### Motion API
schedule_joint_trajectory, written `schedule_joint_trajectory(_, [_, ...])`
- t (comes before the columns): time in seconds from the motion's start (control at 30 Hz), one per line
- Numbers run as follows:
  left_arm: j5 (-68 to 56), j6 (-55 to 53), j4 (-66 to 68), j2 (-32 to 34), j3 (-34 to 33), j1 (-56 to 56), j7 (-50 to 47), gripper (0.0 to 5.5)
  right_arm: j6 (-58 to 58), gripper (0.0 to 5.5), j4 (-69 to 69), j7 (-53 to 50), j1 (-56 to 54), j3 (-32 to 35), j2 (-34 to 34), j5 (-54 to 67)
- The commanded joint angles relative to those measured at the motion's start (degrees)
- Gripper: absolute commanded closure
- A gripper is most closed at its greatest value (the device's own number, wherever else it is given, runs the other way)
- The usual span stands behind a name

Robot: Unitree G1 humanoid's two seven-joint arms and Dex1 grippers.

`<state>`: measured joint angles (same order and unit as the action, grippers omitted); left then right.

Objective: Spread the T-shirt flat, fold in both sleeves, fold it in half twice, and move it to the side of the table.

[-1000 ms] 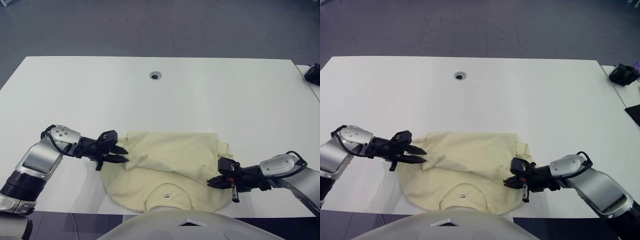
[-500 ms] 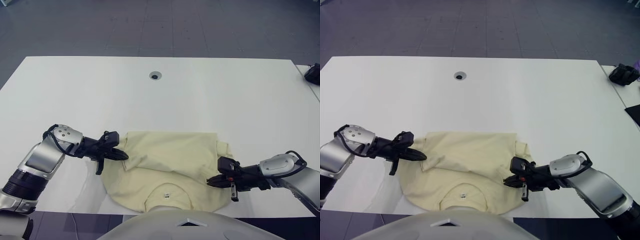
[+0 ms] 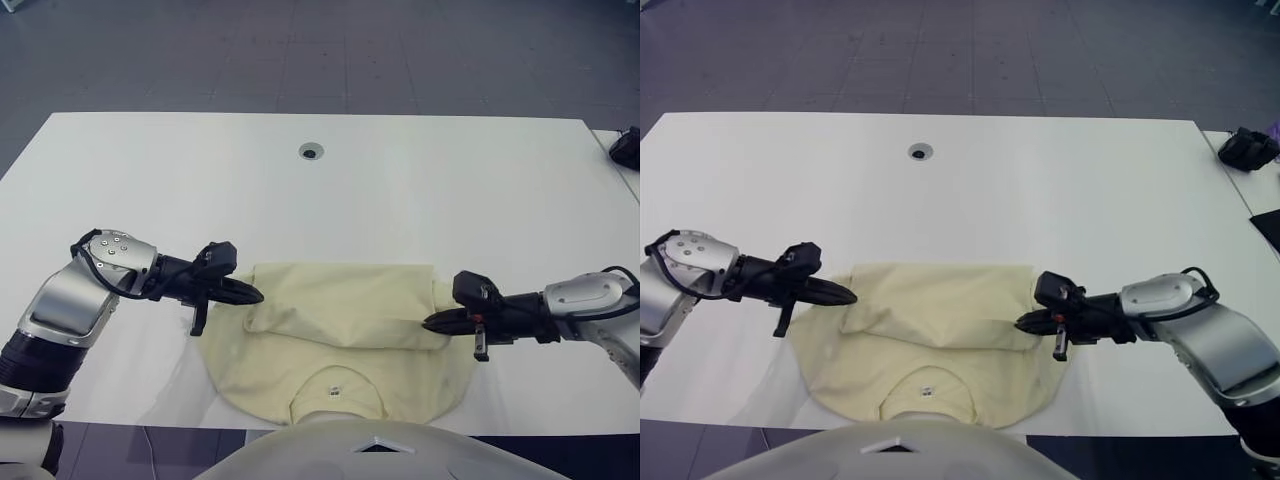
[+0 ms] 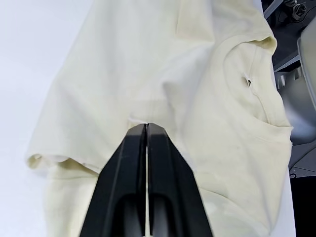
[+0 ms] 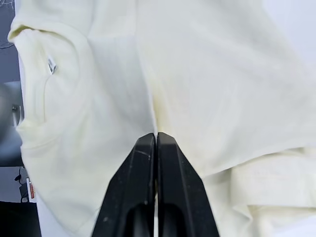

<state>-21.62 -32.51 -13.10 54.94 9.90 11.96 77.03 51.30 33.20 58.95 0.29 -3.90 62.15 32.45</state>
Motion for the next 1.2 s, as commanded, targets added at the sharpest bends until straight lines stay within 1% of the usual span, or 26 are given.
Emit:
schedule_joint_trajectory(0.03, [0.40,0.11,1.57,0.36,-1.55,2.75,-1.20,5.47,0.29,5.50,-2.14,0.89,-3.84,1.58,0.40,0.98])
schedule_joint_trajectory(0.13, [0.63,0.61,3.53,-0.32,-2.22,4.90,-2.24,5.47,-0.36,5.50,-4.73,1.32,-7.33,1.00,0.28,0.15])
schedule_joint_trajectory(0.37, [2.44,2.11,10.01,-3.76,-2.12,12.81,-6.43,5.47,-3.72,5.50,-14.24,1.63,-17.67,-3.65,-2.44,-5.09])
schedule_joint_trajectory(0.6, [5.89,4.85,16.49,-7.80,-1.00,18.35,-9.99,5.47,-10.06,5.50,-28.06,1.50,-29.00,-9.17,-8.67,-13.19])
schedule_joint_trajectory(0.73, [9.18,7.66,22.98,-10.69,-0.76,22.84,-13.36,5.47,-15.31,5.50,-37.19,0.79,-34.96,-10.60,-12.84,-17.76])
schedule_joint_trajectory(0.93, [13.62,12.20,32.97,-16.39,-0.18,29.40,-18.70,5.47,-25.50,5.50,-52.33,-1.67,-42.72,-10.11,-19.89,-23.36])
schedule_joint_trajectory(1.2, [18.91,20.45,51.16,-24.01,0.89,37.47,-23.90,5.47,-39.18,5.50,-73.73,-4.32,-50.66,-9.42,-27.84,-28.85])
